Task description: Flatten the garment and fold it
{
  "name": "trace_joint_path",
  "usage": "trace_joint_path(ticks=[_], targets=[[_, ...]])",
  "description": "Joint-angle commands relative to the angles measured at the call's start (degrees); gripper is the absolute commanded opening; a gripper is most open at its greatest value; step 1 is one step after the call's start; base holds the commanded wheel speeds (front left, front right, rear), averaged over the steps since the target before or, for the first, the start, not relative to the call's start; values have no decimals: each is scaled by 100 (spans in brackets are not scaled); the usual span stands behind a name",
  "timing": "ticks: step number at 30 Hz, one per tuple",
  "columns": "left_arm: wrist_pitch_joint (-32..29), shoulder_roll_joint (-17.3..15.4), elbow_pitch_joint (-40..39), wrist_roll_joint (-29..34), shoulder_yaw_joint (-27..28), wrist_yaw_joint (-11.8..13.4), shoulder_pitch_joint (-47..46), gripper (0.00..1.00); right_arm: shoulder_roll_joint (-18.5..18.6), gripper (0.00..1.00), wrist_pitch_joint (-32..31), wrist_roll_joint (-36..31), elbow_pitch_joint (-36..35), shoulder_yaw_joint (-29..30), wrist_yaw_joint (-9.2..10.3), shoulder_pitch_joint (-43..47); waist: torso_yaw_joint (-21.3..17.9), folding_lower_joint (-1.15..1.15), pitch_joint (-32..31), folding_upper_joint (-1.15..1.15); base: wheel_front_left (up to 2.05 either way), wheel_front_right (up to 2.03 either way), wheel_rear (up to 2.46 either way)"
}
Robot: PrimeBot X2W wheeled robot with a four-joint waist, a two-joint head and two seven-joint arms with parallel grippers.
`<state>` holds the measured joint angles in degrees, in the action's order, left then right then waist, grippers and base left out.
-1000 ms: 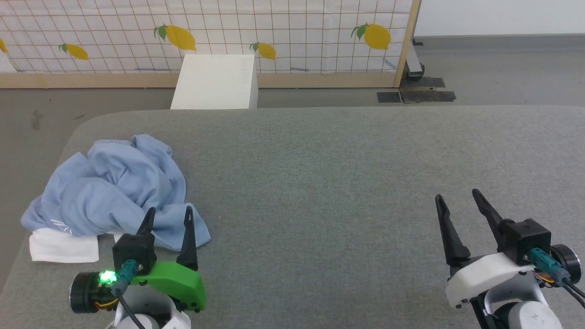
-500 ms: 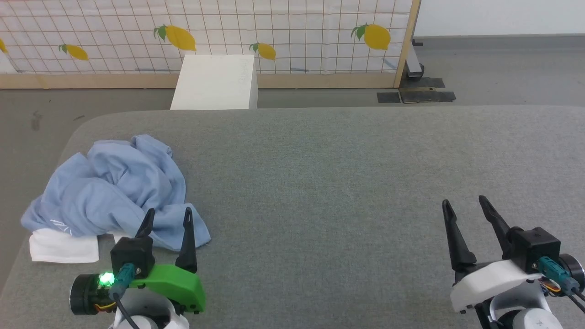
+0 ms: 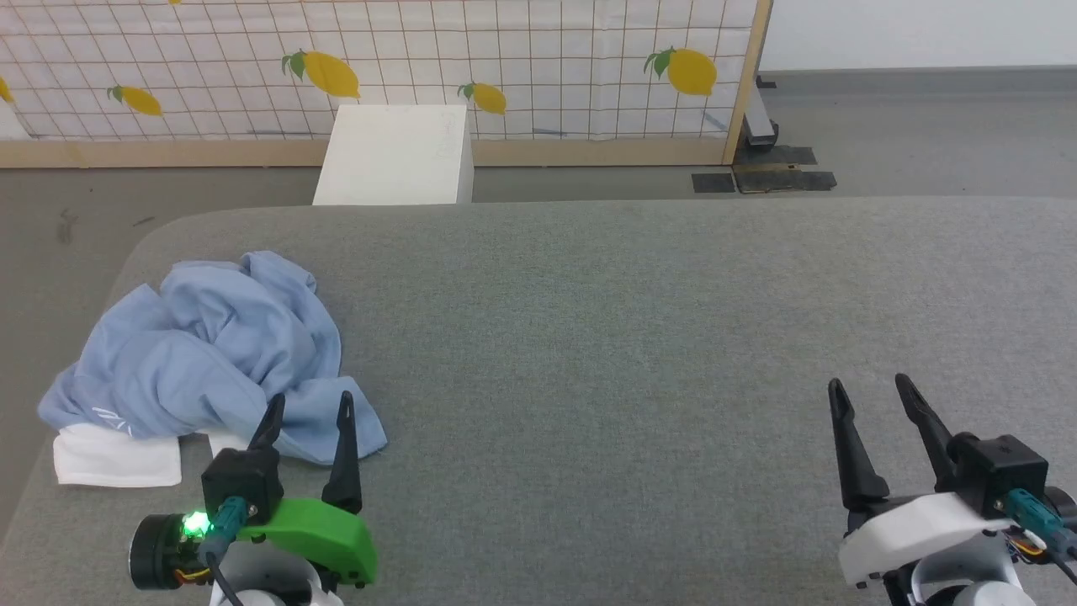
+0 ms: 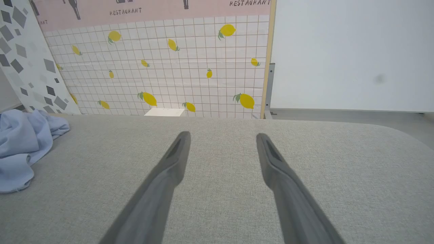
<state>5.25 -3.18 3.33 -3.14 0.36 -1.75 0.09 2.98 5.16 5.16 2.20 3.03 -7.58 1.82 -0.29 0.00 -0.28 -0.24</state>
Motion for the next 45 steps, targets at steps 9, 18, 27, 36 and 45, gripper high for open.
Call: trace_joint_path(ticks=[9, 18, 27, 36, 45], targets=[[161, -18, 87, -128, 34, -71, 126, 100, -5, 100, 164, 147, 69, 80, 4, 166, 6, 0, 10, 11, 0, 0, 0], [265, -19, 151, -173, 68, -114, 150, 100, -6, 100, 269, 219, 95, 143, 5, 225, 1, 0, 21, 13, 0, 0, 0], [372, -19, 227, -207, 92, -157, 175, 100, -6, 100, 377, 298, 130, 181, 5, 298, -2, 0, 8, 14, 0, 0, 0], [479, -18, 313, -230, 109, -196, 176, 100, -7, 100, 485, 235, 170, 178, 6, 342, 44, 0, 11, 16, 0, 0, 0], [586, -7, 389, -309, 127, -210, 129, 100, -8, 100, 592, 92, 171, 77, 6, 291, 311, 0, 54, 18, 0, 0, 0]])
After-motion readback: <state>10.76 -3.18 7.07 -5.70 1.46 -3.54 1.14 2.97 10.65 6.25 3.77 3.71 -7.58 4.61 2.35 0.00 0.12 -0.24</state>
